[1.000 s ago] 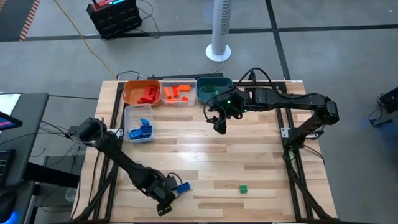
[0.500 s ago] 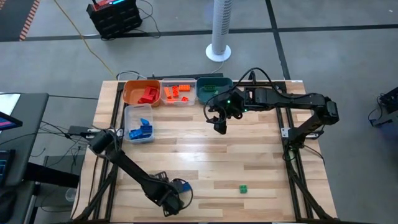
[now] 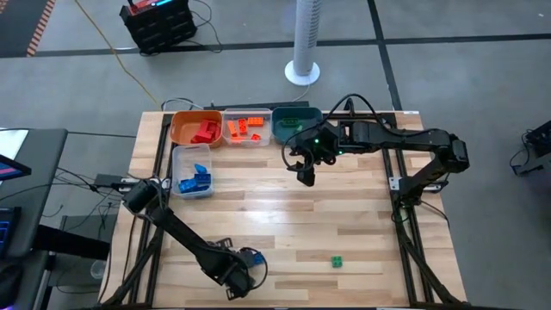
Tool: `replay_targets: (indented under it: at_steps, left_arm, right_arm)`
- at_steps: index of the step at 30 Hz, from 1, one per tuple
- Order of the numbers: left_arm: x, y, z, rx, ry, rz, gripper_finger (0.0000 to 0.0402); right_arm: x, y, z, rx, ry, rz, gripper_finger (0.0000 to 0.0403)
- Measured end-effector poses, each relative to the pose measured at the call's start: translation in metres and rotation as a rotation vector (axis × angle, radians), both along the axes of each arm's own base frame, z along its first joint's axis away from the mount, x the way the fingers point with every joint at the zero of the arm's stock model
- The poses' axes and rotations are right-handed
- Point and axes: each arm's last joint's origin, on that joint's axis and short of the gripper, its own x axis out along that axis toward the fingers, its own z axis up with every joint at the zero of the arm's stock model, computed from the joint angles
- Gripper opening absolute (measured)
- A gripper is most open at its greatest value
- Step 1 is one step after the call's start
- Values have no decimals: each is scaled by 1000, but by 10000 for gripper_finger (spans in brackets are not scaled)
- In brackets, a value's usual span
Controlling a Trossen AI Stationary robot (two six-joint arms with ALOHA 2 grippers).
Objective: Sort blocks
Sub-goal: Put the green game piece into the blue bin
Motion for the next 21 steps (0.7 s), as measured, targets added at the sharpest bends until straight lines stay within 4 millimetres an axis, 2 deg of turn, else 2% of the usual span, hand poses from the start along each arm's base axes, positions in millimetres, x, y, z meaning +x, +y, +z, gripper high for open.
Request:
replay_targets:
  at_steps: [6,11,15,21]
  left_arm:
    - [-6,12,3,68,77,-1,136]
    - [-10,33,20,169,100,-42,143]
    - [-9,59,43,272,70,-56,138]
    - [2,112,73,408,7,-102,138]
  right_arm:
    - [0,0,0,0,-1,1,254]
    - [0,0,0,0,-4,0,254]
    - [0,0,0,9,-5,3,254]
    - [-4,2,5,68,-26,-35,254]
